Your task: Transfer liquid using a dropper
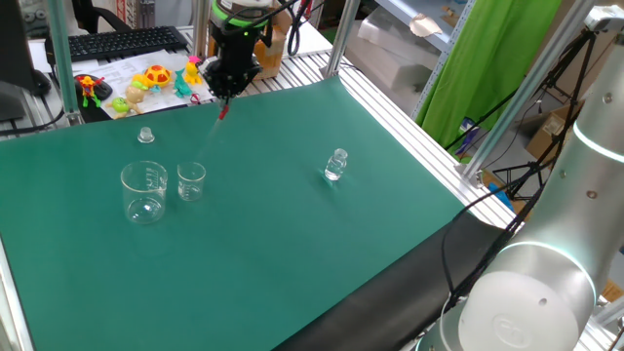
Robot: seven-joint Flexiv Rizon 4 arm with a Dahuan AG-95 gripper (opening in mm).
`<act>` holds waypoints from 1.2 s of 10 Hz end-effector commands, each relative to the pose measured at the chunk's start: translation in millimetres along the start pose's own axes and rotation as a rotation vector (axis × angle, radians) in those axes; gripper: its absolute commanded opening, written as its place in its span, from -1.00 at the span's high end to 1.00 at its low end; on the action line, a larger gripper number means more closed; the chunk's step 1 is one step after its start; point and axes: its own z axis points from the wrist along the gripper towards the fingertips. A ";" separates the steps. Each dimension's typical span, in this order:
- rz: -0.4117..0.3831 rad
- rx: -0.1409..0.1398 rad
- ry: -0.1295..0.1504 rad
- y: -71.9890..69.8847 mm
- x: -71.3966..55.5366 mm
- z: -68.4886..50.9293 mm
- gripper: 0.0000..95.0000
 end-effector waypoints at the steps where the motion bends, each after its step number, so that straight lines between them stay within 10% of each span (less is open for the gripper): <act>1: -0.001 -0.002 0.002 -0.3 -7.2 3.0 1.00; 12: 0.021 0.008 -0.035 17.6 -11.4 47.1 1.00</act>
